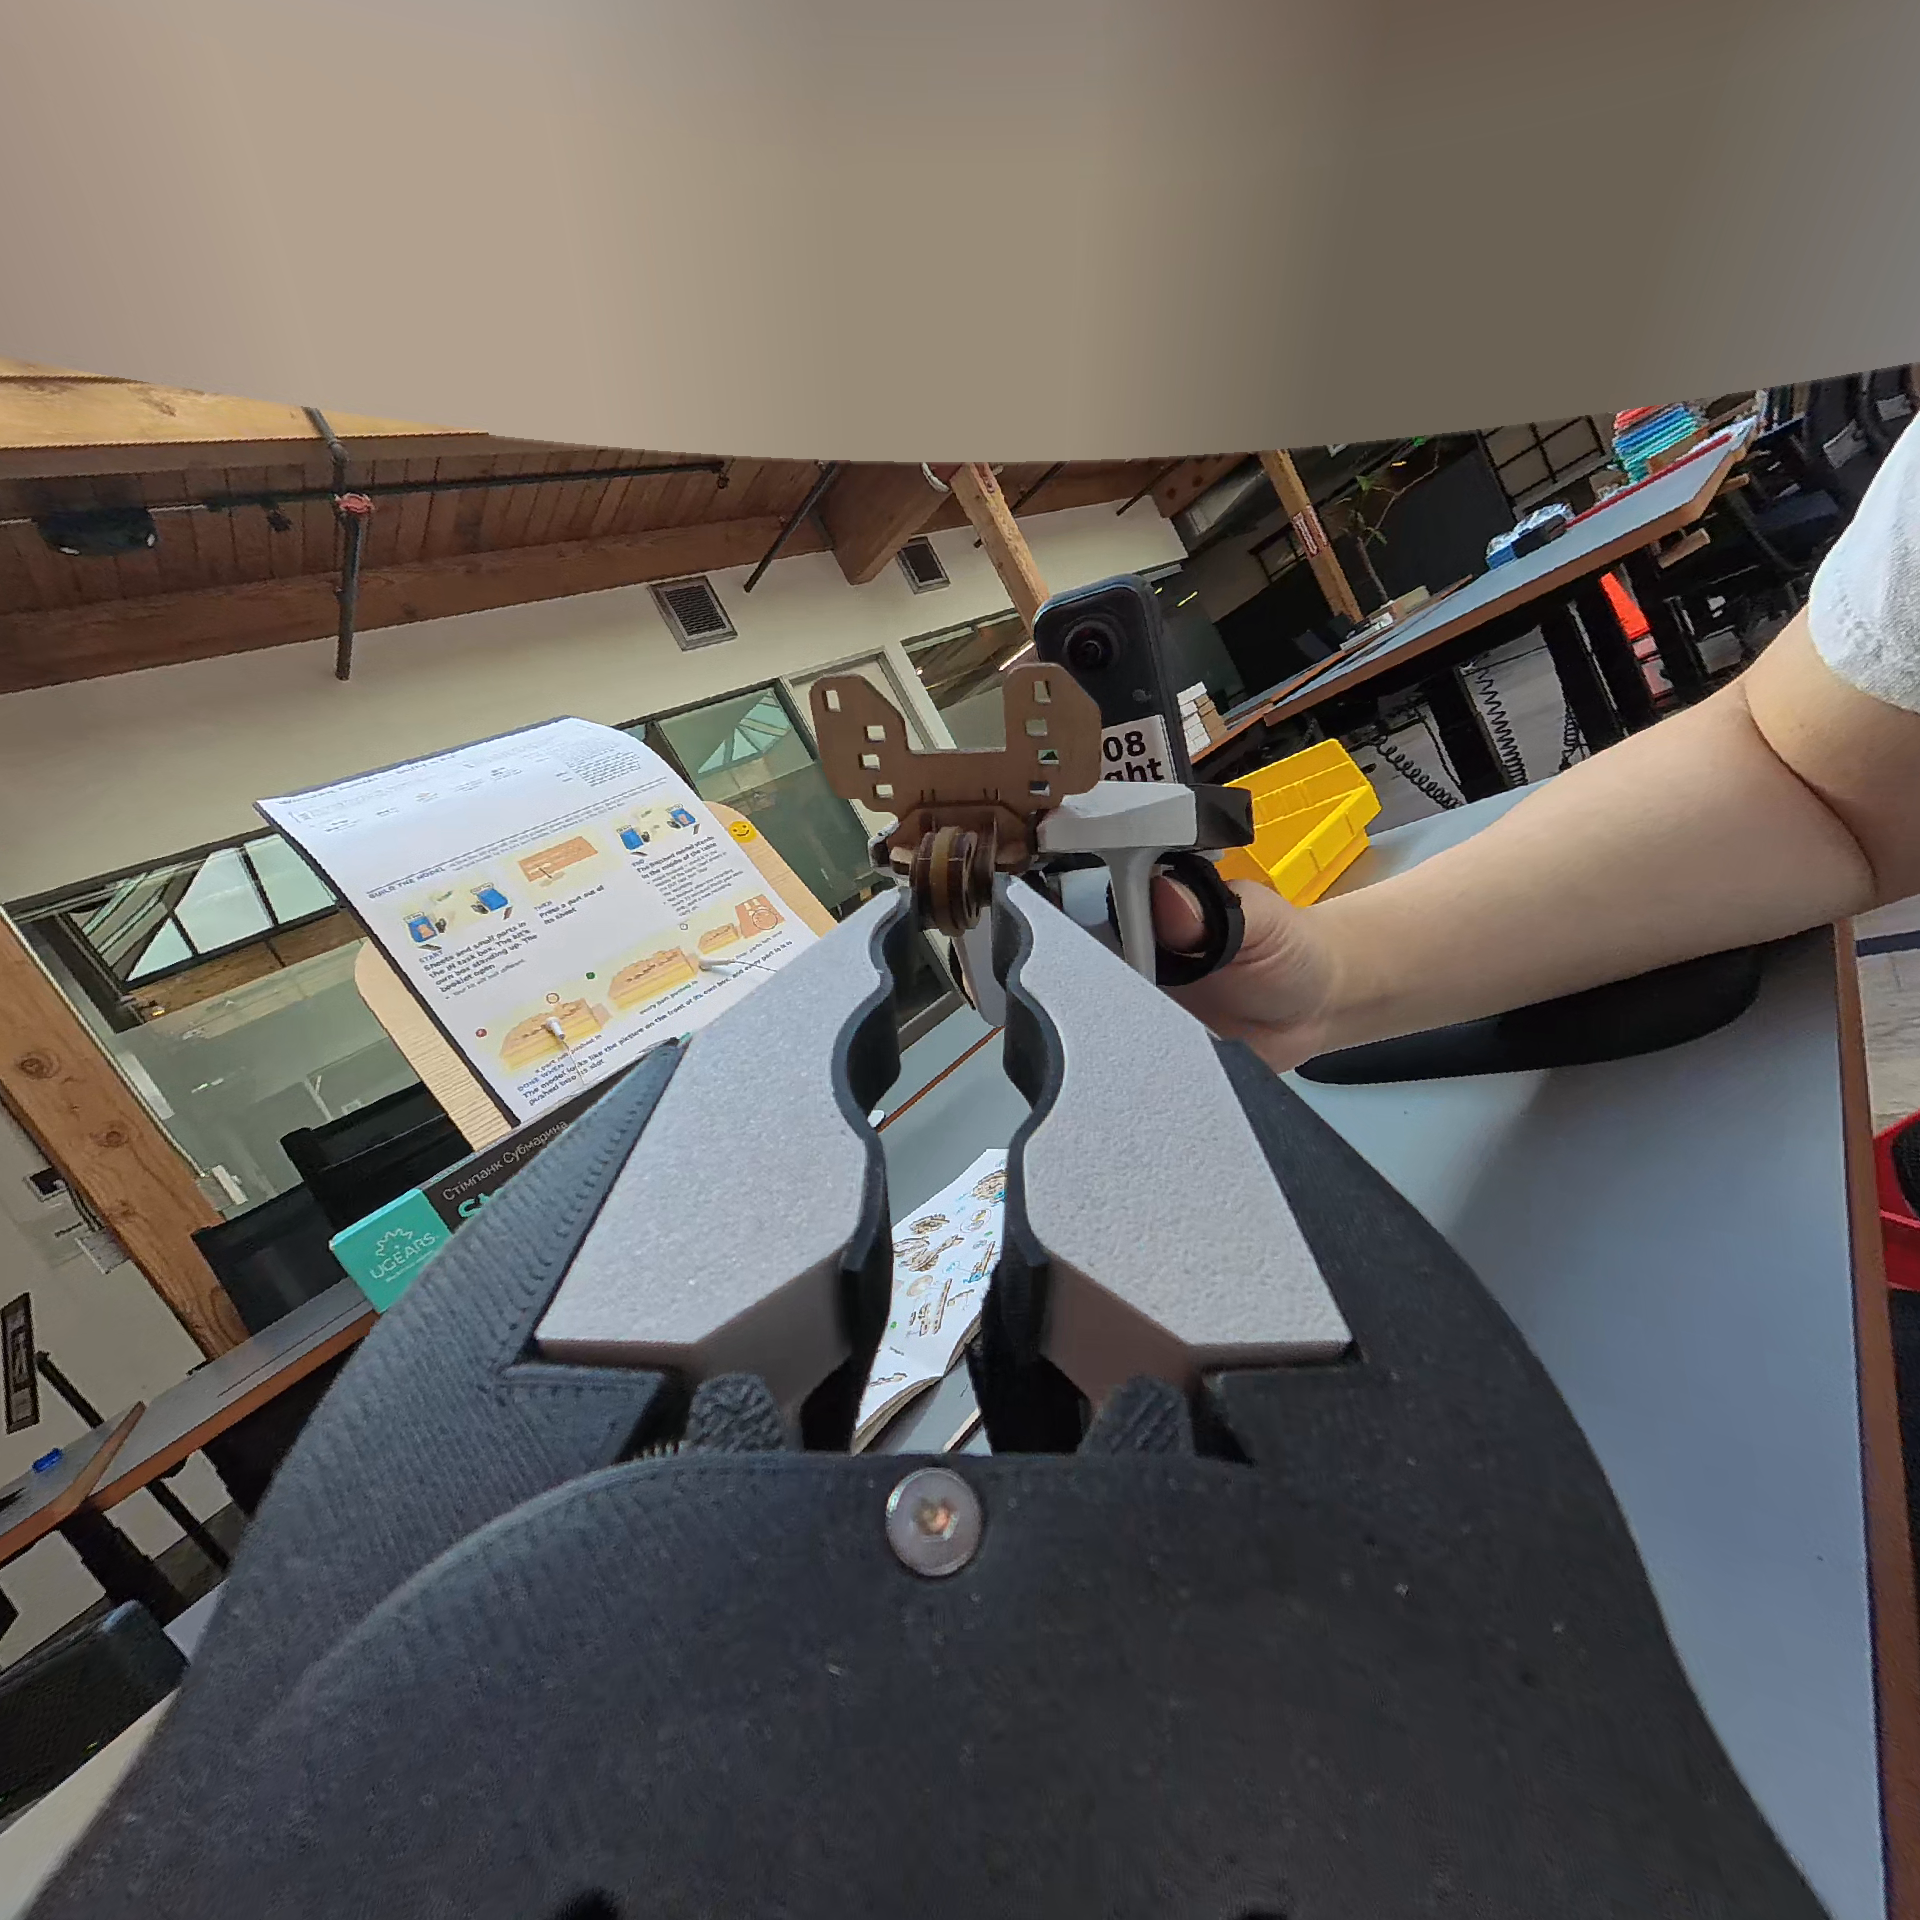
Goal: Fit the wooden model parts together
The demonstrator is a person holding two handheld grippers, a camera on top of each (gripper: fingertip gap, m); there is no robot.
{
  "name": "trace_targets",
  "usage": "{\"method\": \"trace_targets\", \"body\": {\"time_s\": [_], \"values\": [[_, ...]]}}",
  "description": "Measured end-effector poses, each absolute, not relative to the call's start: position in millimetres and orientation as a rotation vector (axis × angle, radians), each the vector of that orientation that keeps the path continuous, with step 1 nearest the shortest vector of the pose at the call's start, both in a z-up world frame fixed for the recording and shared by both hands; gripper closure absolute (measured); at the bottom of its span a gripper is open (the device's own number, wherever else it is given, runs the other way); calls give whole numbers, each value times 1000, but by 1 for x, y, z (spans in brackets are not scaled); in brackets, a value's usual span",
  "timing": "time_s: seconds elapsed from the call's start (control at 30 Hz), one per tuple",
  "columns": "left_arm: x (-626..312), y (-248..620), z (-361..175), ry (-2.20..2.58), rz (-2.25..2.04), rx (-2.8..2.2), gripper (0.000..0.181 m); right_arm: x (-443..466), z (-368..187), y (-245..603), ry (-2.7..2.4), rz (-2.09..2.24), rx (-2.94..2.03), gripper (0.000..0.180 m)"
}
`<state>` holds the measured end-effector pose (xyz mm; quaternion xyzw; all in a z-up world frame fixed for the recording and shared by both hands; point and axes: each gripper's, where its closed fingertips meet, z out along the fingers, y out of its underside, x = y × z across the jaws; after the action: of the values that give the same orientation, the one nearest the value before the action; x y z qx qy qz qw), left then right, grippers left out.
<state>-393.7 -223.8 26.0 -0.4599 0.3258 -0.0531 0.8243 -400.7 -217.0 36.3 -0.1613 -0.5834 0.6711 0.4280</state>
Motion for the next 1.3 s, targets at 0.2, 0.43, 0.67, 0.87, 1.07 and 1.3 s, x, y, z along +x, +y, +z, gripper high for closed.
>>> {"method": "trace_targets", "body": {"time_s": [0.2, 0.43, 0.67, 0.87, 1.07, 1.3], "values": [[-395, -224, 25, 692, -62, -975, 171, -401, 37, -218, -1449, 1678, -399, 149], [-397, -221, 23, 681, -56, -994, 171, -402, 35, -215, -1424, 1702, -419, 149], [-398, -220, 22, 669, -46, -1017, 171, -402, 35, -214, -1393, 1657, -402, 149], [-398, -221, 23, 659, -49, -1024, 171, -400, 36, -216, -1379, 1621, -382, 149], [-397, -221, 23, 655, -61, -1027, 171, -399, 36, -216, -1376, 1585, -369, 149], [-400, -219, 16, 734, 53, -1030, 171, -402, 27, -211, -1473, 1566, -433, 149]]}}
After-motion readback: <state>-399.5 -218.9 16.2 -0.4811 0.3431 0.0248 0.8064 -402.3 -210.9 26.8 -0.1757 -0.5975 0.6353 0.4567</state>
